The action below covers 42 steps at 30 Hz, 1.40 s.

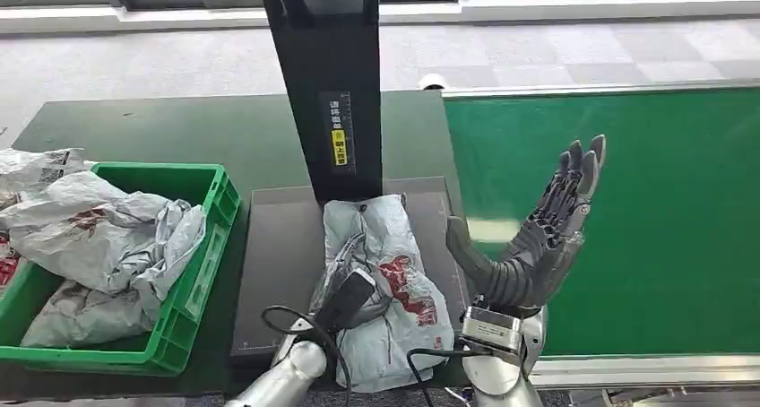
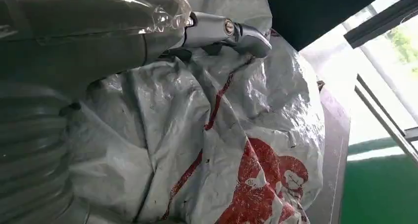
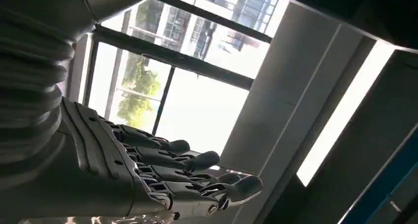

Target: Moved the parcel from conveyor to table for the left to box.

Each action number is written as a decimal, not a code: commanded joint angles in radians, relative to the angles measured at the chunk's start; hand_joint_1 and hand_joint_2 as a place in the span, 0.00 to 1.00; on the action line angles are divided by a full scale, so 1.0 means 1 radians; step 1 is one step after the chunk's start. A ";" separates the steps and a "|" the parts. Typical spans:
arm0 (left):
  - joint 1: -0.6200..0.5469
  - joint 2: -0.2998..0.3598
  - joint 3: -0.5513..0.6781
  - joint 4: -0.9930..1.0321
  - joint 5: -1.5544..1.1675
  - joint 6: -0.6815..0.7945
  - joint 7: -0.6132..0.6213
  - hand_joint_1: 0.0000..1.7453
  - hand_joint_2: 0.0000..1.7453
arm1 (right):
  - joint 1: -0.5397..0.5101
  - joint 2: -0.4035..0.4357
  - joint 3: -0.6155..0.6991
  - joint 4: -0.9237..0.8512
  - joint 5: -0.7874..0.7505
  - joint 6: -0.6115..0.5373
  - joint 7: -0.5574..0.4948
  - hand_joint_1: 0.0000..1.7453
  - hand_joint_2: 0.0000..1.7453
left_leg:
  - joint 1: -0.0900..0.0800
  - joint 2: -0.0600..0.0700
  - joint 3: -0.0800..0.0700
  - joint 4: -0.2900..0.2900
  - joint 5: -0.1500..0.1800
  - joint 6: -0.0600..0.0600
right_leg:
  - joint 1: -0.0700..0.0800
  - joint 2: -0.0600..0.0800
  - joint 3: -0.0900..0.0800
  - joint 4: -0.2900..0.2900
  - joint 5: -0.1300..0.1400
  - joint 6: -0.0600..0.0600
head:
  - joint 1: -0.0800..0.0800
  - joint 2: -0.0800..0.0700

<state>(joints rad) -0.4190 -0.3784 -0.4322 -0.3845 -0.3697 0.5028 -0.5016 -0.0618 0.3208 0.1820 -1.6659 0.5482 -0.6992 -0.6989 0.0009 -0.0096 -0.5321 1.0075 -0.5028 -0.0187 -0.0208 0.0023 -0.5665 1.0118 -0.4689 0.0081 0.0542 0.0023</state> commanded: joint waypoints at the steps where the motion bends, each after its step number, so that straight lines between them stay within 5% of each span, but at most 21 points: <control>1: 0.001 0.029 -0.097 0.128 -0.071 -0.011 0.075 0.46 1.00 | -0.028 0.028 -0.003 0.068 -0.018 0.001 0.001 0.00 1.00 | 0.001 0.005 0.000 -0.003 0.002 0.000 | 0.001 0.004 -0.002 -0.004 0.004 -0.002 | 0.000 0.000; 2: 0.003 0.029 -0.113 0.129 -0.093 -0.017 0.095 1.00 1.00 | -0.032 0.028 -0.007 0.067 -0.016 0.001 0.001 0.00 1.00 | 0.000 0.003 0.002 -0.002 0.001 0.000 | 0.000 0.003 0.001 -0.002 0.002 -0.001 | 0.000 0.000; 22: 0.010 0.029 -0.122 0.128 -0.131 -0.010 0.119 1.00 1.00 | -0.015 0.028 -0.022 0.066 -0.012 0.001 0.001 0.00 1.00 | 0.001 0.003 0.006 -0.002 0.000 0.001 | 0.001 0.001 0.006 -0.003 0.001 0.000 | 0.000 0.000; 32: -0.016 0.049 -0.115 0.086 -0.239 0.195 0.133 1.00 1.00 | -0.024 0.028 -0.037 0.074 -0.022 0.001 0.001 0.00 1.00 | 0.001 0.006 0.003 -0.004 0.002 0.001 | 0.001 0.004 0.003 -0.005 0.004 -0.001 | 0.000 0.000; 33: 0.122 0.029 0.169 -0.223 -0.548 0.195 0.114 1.00 1.00 | -0.016 0.028 -0.046 0.068 -0.018 0.001 0.001 0.00 1.00 | 0.002 0.006 0.003 -0.004 0.002 0.001 | 0.002 0.004 0.003 -0.005 0.004 -0.001 | 0.000 0.000; 34: 0.120 0.029 0.401 -0.384 -0.755 0.195 0.079 1.00 1.00 | -0.012 0.028 -0.050 0.064 -0.020 0.001 0.001 0.00 1.00 | 0.001 0.005 0.005 -0.002 0.001 0.001 | 0.001 0.003 0.004 -0.003 0.002 -0.001 | 0.000 0.000; 37: 0.103 0.029 0.537 -0.565 -0.762 0.195 -0.009 1.00 1.00 | -0.003 0.028 -0.057 0.053 -0.029 0.001 0.001 0.00 1.00 | 0.002 0.006 0.000 -0.001 0.002 0.001 | 0.002 0.004 -0.002 -0.002 0.004 -0.001 | 0.000 0.000; 42: 0.103 0.029 0.537 -0.565 -0.762 0.195 -0.009 1.00 1.00 | -0.003 0.028 -0.057 0.053 -0.029 0.001 0.001 0.00 1.00 | 0.001 0.009 0.002 0.000 0.005 -0.001 | 0.003 0.008 -0.011 -0.001 0.007 -0.002 | 0.000 0.000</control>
<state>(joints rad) -0.3427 -0.3662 -0.1886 -0.7219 -1.1736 0.7019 -0.4997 -0.0594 0.3208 0.1705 -1.6598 0.5242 -0.6996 -0.6985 0.0009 -0.0043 -0.5304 1.0080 -0.4980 -0.0194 -0.0194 0.0075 -0.5763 1.0122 -0.4632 0.0072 0.0538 0.0023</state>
